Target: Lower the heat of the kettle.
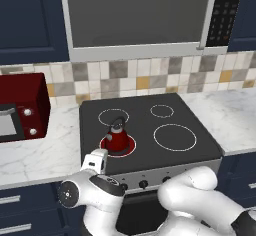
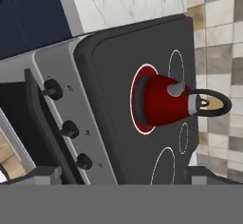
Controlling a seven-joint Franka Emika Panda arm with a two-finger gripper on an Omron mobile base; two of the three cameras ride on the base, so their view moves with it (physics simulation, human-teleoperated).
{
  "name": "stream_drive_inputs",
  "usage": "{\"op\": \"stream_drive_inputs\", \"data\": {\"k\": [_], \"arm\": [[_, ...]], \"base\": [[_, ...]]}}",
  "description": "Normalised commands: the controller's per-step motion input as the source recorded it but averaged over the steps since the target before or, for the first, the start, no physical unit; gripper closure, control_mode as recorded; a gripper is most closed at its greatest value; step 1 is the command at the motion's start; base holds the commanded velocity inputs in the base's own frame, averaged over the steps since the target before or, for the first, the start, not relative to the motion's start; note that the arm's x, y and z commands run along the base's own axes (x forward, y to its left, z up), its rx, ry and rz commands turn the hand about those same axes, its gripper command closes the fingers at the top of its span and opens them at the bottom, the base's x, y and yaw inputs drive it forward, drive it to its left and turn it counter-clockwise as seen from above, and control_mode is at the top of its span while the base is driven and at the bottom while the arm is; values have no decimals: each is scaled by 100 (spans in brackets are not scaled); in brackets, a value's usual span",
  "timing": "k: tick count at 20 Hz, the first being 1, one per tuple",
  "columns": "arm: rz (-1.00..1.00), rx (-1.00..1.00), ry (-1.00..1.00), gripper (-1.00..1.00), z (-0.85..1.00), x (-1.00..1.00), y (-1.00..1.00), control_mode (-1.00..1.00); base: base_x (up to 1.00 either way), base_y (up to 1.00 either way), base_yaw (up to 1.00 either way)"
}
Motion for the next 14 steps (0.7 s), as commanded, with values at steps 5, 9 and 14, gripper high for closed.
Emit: {"op": "stream_drive_inputs", "data": {"k": [5, 9, 14], "arm": [[8, -24, 1, -100, -43, 4, 29, -100], [12, -51, 4, -100, -29, 0, 26, -100], [12, -51, 4, -100, -16, 0, 4, -100]], "base": [[0, 0, 0], [0, 0, 0], [0, 0, 0]]}}
